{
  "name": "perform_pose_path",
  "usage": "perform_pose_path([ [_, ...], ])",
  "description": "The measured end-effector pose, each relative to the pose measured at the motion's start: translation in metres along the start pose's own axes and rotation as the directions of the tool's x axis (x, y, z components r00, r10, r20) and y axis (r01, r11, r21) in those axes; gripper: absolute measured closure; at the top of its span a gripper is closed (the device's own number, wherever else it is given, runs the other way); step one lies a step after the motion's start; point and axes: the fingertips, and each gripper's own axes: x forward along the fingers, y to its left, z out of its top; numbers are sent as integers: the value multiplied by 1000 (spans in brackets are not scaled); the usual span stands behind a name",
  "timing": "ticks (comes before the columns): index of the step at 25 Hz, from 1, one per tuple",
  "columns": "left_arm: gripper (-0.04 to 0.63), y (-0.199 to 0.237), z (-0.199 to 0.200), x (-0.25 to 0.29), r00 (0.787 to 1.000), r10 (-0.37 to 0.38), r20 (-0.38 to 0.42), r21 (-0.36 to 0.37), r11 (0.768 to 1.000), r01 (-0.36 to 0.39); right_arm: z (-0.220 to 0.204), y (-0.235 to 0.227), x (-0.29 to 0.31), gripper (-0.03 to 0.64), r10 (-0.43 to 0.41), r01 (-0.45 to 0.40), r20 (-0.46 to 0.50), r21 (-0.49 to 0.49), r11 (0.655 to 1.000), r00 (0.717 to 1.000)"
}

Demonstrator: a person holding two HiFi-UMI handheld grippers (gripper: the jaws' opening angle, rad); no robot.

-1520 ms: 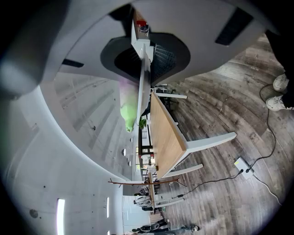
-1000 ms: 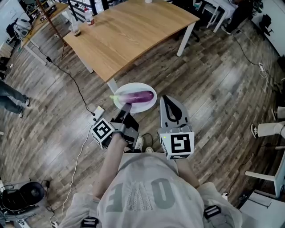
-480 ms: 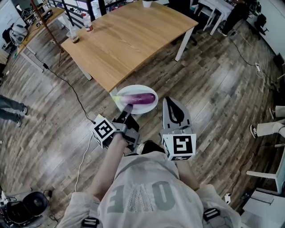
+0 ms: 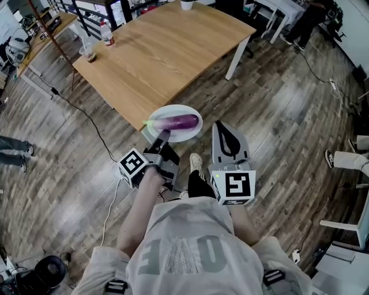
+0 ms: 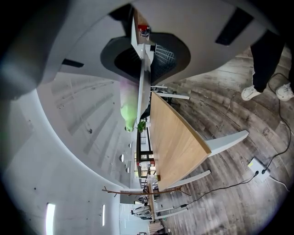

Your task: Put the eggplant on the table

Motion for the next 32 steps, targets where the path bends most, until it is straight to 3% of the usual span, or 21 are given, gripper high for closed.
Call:
perform_pose_path([
  [5,560,3,15,45,1000,9,15,-8,1000,-9,-10,-35,38,598,-25,26,-13,21,999,1000],
  [11,560,-15,26,113,998,-13,61,-17,1000,14,-14,-89,106,598,13,-13,-22,5,1000,1000],
  [21,560,-53,81,238,965,-54,257,-34,997,65,1,-183,261,598,136,-136,8,-11,991,991],
  [27,560,-70,106,286,954,-72,291,5,997,74,7,-194,316,598,191,-190,30,-30,981,981],
  [32,560,-67,121,315,955,-25,294,-4,1000,27,3,-193,349,598,219,-219,16,7,976,976],
])
